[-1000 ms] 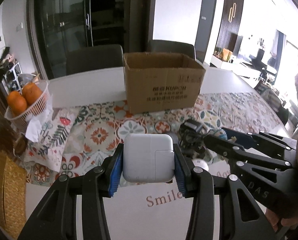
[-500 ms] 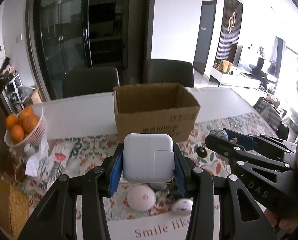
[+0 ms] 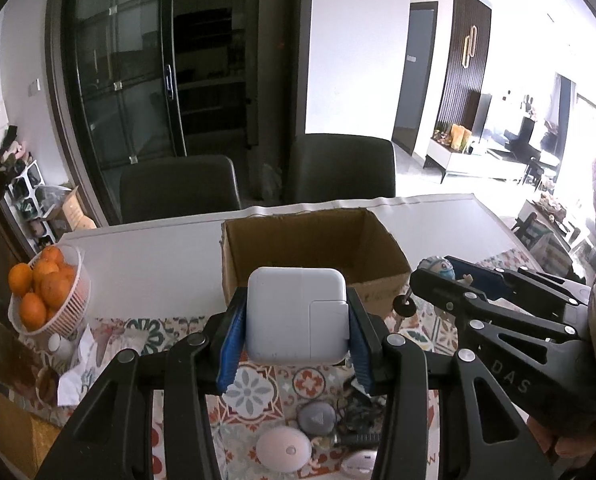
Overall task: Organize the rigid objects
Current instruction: 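Lift and carry the figurine and charger over the cardboard box with both tools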
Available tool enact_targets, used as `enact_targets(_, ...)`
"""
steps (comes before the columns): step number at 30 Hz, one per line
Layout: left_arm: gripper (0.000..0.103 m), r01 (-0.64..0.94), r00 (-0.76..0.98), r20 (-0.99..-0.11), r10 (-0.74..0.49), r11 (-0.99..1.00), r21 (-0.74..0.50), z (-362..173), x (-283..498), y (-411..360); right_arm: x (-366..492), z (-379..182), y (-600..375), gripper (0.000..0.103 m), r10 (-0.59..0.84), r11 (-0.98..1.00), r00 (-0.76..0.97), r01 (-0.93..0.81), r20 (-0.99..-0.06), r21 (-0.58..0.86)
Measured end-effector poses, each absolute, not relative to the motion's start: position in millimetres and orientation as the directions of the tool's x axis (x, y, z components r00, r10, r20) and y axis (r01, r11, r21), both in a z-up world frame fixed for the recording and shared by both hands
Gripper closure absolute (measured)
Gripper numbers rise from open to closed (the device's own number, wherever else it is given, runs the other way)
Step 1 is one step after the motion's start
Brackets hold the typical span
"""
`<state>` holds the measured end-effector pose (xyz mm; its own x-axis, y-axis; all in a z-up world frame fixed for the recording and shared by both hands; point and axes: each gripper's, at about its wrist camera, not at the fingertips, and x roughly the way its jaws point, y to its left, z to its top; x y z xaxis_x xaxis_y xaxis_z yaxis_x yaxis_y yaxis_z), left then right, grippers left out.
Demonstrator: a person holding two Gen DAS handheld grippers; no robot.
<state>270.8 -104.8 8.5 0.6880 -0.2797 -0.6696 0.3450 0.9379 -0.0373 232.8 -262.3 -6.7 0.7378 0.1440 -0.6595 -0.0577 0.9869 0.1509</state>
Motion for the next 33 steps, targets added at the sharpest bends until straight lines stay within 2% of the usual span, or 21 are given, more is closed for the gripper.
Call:
enact_targets(17,0.058,0.325,0.613,-0.753,-0.240,0.945,-0.037,-5.8,363.4,-127.3,327.8,-17.0,-284.5,0.074,0.160,0.984,0.663,-0.050,-0.731,0.169)
enact_targets(26,0.058,0.317,0.492,-0.847,-0.200,0.948,-0.040,-37.7,410.5,-140.9,374.3,-41.2,-298.2,0.074,0.145,0.986,0.579,-0.015,-0.802,0.168)
enact_targets(33,0.058,0.305,0.432,-0.888,-0.160,0.952,-0.023,-62.5,421.6,-147.0,393.9,-67.1,-303.6,0.074,0.115,0.991,0.509,0.005,-0.853,0.137)
